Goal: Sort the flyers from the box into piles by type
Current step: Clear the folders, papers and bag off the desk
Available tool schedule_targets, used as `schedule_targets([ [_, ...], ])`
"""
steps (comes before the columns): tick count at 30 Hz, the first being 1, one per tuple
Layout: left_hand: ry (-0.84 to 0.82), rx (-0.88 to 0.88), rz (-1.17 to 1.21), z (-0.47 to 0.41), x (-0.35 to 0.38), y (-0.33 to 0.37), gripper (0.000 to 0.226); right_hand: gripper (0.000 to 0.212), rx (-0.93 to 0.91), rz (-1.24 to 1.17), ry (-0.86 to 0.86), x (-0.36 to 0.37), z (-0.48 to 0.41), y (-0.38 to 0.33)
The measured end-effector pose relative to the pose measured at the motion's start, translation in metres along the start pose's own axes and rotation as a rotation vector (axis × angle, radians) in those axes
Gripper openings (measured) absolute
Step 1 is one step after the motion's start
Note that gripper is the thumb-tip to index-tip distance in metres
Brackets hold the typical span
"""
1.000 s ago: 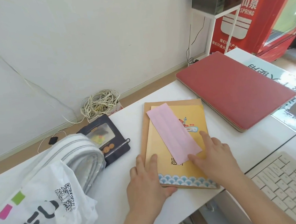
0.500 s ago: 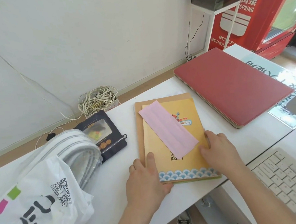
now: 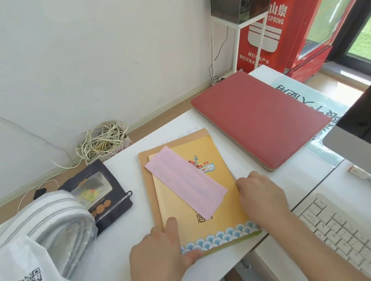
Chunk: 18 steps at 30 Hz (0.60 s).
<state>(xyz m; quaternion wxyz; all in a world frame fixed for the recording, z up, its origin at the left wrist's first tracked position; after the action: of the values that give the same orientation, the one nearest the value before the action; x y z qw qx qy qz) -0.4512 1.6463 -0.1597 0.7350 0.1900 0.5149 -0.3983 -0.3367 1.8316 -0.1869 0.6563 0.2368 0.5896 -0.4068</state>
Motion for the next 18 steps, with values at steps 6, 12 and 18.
schedule_targets([
  [6,0.237,0.151,0.053,-0.056,-0.031,0.015,0.054,0.072,0.074,0.135,0.104,-0.027,-0.045,0.045],
  [12,0.055,0.107,0.183,-0.078,0.003,0.019,0.078,0.067,0.066,0.457,-0.06,-0.001,-0.066,0.054],
  [18,0.065,0.101,0.217,-0.079,0.001,0.012,0.084,0.066,-0.05,0.591,-0.098,-0.017,-0.057,0.024],
])
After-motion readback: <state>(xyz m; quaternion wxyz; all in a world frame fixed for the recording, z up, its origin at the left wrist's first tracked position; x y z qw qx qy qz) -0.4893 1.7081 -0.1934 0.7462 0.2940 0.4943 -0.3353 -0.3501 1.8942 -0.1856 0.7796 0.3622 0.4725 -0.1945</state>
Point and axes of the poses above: each hand's wrist, its own z-axis away from the middle knuckle, its own x-axis out of the palm, y = z × x, the point moved 4 cm from there along -z, towards the middle knuckle
